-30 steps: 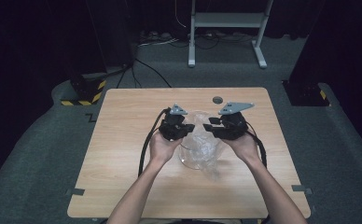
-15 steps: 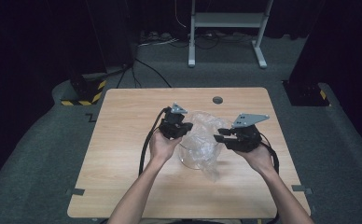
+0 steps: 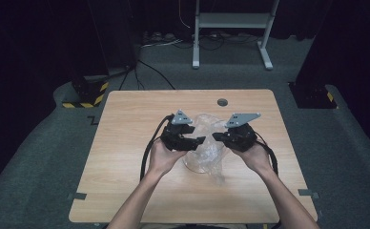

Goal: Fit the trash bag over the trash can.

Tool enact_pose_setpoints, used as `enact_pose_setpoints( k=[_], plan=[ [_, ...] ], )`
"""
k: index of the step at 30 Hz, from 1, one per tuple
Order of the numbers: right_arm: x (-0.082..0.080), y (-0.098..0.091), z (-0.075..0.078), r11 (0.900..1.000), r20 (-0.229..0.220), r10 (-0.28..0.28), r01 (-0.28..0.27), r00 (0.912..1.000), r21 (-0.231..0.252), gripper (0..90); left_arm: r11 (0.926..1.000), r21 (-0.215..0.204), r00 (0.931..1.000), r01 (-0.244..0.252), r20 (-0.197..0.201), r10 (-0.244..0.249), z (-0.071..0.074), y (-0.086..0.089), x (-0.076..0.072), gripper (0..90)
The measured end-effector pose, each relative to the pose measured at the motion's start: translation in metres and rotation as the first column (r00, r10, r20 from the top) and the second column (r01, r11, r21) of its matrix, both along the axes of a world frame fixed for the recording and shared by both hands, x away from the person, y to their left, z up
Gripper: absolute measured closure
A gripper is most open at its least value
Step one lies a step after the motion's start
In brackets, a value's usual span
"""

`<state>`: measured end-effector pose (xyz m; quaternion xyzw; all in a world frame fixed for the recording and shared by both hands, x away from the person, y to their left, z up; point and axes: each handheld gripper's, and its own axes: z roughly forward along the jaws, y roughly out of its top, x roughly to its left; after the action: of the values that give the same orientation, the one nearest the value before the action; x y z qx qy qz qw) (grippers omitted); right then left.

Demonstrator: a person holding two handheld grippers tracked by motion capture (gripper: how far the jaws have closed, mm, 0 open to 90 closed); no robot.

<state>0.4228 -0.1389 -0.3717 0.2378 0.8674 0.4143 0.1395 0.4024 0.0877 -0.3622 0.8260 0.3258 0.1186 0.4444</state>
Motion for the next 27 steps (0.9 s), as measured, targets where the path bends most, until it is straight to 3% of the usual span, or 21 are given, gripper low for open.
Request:
enact_pose_setpoints(
  k=[4,6,9,13,15,20,27],
  plan=[
    [0.011,0.012,0.002,0.9996,-0.012,-0.014,0.015,0.9998,0.026,90.0,0.9978,-0.010,0.9977,0.066,-0.014,-0.066,0.003,-0.006,-0.007,51.5],
    [0.015,0.019,0.002,0.9991,-0.020,-0.017,0.018,0.9997,0.037,90.0,0.9970,-0.007,0.9966,0.077,-0.028,-0.077,0.001,-0.007,-0.006,57.2],
    [0.019,0.028,0.002,0.9986,-0.024,-0.016,0.017,0.9996,0.051,90.0,0.9981,0.011,0.9968,0.060,-0.053,-0.060,-0.002,-0.009,-0.002,69.9],
    [0.020,0.034,0.003,0.9975,-0.020,-0.009,0.010,0.9998,0.070,89.8,0.9983,0.041,0.9980,0.040,-0.050,-0.038,-0.003,-0.006,0.002,88.6],
    [0.019,0.032,0.004,0.9965,-0.016,-0.009,0.010,0.9998,0.083,89.1,0.9983,0.049,0.9985,0.032,-0.046,-0.030,-0.003,-0.004,0.002,89.9],
    [0.013,0.018,0.008,0.9908,-0.012,-0.032,0.033,0.9994,0.131,75.6,0.9971,0.077,0.9997,-0.001,-0.024,0.003,-0.002,0.005,0.002,90.0],
    [-0.005,-0.008,0.009,0.9879,0.027,-0.052,0.048,0.9983,0.148,66.7,0.9983,0.053,0.9994,-0.025,-0.023,0.027,-0.002,0.020,0.001,90.0]
  ],
)
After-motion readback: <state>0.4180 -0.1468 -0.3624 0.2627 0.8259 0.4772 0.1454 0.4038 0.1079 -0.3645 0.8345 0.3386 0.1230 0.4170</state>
